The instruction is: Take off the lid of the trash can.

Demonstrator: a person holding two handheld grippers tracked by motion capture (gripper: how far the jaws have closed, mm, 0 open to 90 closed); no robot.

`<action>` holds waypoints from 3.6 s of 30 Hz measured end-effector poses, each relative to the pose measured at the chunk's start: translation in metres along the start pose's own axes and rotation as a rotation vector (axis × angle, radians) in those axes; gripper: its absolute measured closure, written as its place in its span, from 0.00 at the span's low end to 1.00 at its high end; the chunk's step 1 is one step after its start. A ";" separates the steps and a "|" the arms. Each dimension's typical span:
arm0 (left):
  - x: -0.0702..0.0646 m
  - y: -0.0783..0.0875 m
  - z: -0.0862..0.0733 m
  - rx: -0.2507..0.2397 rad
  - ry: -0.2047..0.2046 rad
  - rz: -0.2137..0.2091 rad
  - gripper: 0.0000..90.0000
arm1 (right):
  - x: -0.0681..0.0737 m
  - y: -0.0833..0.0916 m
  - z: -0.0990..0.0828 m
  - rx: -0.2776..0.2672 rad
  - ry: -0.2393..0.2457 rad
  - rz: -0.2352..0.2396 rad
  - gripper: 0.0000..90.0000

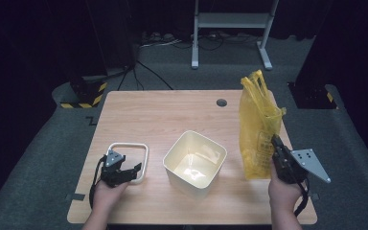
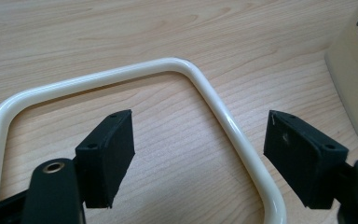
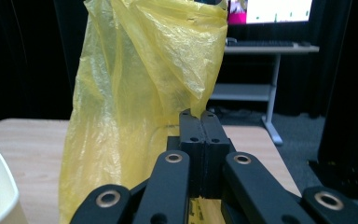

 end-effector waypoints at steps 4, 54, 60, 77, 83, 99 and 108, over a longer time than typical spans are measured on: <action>-0.002 0.001 0.003 -0.003 -0.015 -0.006 0.27 | 0.009 0.001 0.003 -0.027 -0.008 0.033 1.00; 0.008 0.009 0.002 -0.033 0.033 -0.003 0.28 | 0.164 -0.006 0.039 -0.150 -0.053 0.371 1.00; 0.008 0.009 0.002 -0.027 0.031 -0.005 0.28 | 0.163 -0.013 0.020 -0.130 -0.060 0.379 1.00; 0.004 0.007 0.003 -0.022 0.028 -0.009 0.29 | 0.145 -0.012 -0.015 -0.026 0.002 0.361 1.00; 0.005 0.007 0.002 -0.018 0.025 -0.010 0.29 | 0.145 -0.004 -0.025 -0.004 0.047 0.375 1.00; 0.007 0.008 0.003 -0.024 0.029 -0.010 0.29 | 0.124 0.001 -0.031 0.034 0.060 0.318 0.77; 0.007 0.007 0.001 -0.018 0.029 -0.008 0.29 | 0.123 -0.003 -0.020 0.041 0.056 0.305 0.74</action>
Point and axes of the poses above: each handheld gripper's, and its own axes: y roughly backward along the jaws, z roughly out of its top, x roughly to its left, the point moved 4 cm from there along -y, roughly forward along the jaws, and after that the axes turned 7 degrees about -y, right-handed, at the moved point
